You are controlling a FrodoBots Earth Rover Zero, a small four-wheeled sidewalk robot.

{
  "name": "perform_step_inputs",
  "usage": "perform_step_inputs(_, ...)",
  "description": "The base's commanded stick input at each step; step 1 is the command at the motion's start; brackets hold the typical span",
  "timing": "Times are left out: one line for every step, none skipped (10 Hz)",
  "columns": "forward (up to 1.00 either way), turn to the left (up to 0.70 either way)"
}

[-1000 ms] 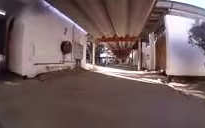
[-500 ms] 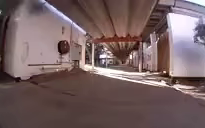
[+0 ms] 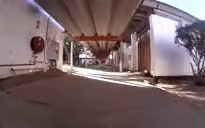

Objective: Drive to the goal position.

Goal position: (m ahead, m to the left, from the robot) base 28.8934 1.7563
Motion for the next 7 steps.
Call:
perform_step_inputs(0.70, 0.00)
perform_step_inputs(0.70, 0.00)
perform_step_inputs(0.70, 0.00)
perform_step_inputs(0.70, 0.00)
perform_step_inputs(0.70, 0.00)
perform_step_inputs(0.70, 0.00)
perform_step_inputs(0.70, 0.03)
